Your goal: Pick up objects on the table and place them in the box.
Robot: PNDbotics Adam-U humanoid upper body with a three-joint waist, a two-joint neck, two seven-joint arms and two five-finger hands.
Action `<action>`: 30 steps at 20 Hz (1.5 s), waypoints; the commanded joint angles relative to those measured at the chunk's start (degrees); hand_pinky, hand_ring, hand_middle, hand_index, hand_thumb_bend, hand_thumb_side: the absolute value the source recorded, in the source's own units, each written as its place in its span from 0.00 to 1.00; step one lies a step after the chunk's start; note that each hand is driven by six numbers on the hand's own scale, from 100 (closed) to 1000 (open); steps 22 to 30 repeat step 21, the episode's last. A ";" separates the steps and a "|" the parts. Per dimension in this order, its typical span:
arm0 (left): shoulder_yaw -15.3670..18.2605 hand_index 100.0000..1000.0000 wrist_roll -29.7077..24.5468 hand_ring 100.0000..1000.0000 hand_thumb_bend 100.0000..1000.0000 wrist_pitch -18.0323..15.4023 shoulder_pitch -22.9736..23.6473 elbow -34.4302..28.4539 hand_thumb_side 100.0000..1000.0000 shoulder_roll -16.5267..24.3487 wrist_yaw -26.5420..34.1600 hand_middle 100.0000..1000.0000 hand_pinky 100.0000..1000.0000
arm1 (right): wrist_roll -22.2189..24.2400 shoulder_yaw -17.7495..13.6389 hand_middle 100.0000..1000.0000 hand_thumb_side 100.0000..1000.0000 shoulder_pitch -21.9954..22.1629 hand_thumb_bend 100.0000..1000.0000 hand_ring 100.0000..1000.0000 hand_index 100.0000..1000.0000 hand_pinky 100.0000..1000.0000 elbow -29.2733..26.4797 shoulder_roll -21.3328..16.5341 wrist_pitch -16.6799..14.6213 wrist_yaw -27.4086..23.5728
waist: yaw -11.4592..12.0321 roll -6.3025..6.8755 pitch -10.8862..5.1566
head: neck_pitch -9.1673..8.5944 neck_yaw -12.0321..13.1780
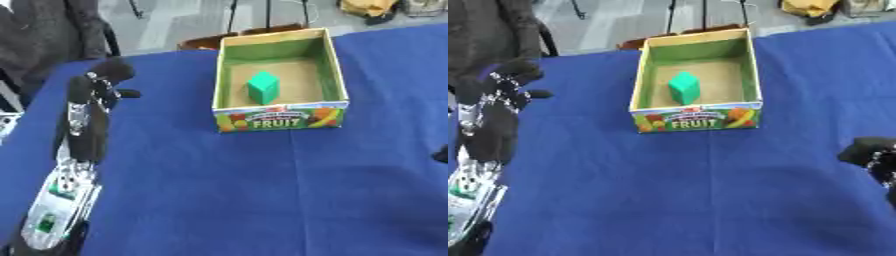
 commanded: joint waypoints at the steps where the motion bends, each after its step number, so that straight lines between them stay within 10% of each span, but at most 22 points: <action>1: 1.06 0.80 0.20 0.77 0.63 -0.81 0.48 -0.35 0.98 -1.06 0.54 0.70 0.61 | -0.49 -0.40 0.58 0.95 -0.54 0.00 0.65 0.69 0.79 -1.47 -0.54 0.01 -0.16 | 0.14 -0.51 -0.55 | -0.12 -1.12; 30: 1.06 0.79 0.88 0.74 0.64 -1.45 2.93 0.33 1.00 -6.23 1.07 0.66 0.58 | -0.98 -0.30 0.57 0.99 -0.70 0.00 0.65 0.70 0.79 -2.07 -0.25 0.19 -0.63 | 1.02 -0.71 0.30 | -0.62 -4.81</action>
